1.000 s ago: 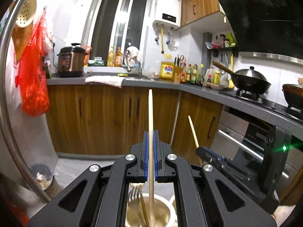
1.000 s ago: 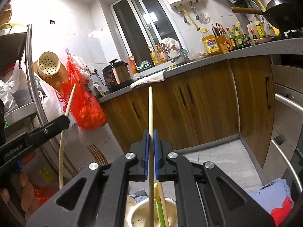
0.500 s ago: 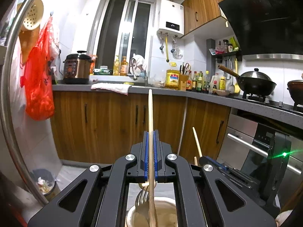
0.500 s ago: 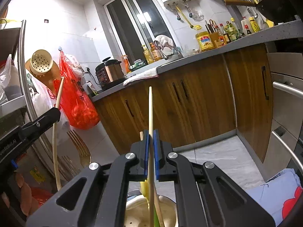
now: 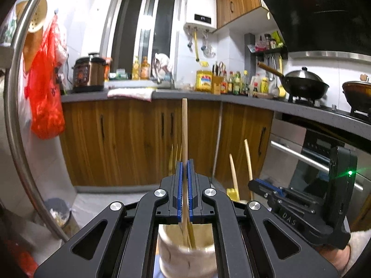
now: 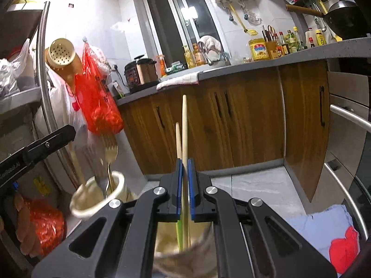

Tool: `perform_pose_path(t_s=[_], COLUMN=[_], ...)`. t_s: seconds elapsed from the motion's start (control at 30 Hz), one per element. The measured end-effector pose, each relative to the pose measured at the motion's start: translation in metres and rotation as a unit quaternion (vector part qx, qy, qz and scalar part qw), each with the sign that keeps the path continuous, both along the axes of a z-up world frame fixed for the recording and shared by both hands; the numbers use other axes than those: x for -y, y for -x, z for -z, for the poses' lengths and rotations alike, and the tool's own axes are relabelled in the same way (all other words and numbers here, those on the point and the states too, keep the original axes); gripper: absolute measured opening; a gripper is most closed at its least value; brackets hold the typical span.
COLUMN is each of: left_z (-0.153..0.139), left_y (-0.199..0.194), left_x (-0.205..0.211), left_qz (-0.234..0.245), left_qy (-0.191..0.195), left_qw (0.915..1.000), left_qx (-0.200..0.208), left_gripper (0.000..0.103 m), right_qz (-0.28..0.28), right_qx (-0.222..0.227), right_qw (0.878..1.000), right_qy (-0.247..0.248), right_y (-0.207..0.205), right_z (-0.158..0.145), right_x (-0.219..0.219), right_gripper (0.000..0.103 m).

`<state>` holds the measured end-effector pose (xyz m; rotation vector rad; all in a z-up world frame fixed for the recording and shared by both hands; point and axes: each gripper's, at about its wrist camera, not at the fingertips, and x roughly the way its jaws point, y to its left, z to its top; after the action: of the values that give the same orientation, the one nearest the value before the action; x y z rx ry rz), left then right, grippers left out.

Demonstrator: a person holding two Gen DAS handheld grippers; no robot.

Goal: Organize utensils
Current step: 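Drop chopstick into the larger cup with left tool while right drops chopstick into smaller cup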

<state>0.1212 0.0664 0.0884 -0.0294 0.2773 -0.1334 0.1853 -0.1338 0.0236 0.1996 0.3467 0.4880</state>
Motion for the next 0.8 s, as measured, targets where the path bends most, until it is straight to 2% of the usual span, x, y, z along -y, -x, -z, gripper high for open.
perform_pose_path(t_s=[0.3,0.67,0.73,0.77,0.8], left_z=[0.024,0.034,0.033,0.032,0.031], left_y=[0.0,-0.01,-0.01,-0.009,-0.007], left_x=[-0.008,-0.003,-0.001,-0.001,-0.001], left_qz=[0.022,0.018,0.017,0.017,0.016], left_qy=[0.0,-0.011,-0.015,-0.015,-0.014], left_qw=[0.9937,0.9899,0.99,0.9904,0.9909], left_qx=[-0.11,-0.14,-0.139,-0.137,-0.133], left_gripper=[0.005,0.005,0.01,0.02,0.036], right_qz=[-0.018,-0.024,-0.026,-0.025,-0.024], right_qx=[-0.021,-0.035,-0.04,-0.042,-0.043], right_qw=[0.999,0.998,0.998,0.998,0.998], right_qy=[0.028,0.043,0.041,0.043,0.045], right_y=[0.02,0.016,0.014,0.014,0.014], right_z=[0.008,0.003,0.003,0.002,0.002], right_x=[0.001,-0.007,-0.007,-0.007,-0.007], right_gripper=[0.005,0.005,0.006,0.006,0.008])
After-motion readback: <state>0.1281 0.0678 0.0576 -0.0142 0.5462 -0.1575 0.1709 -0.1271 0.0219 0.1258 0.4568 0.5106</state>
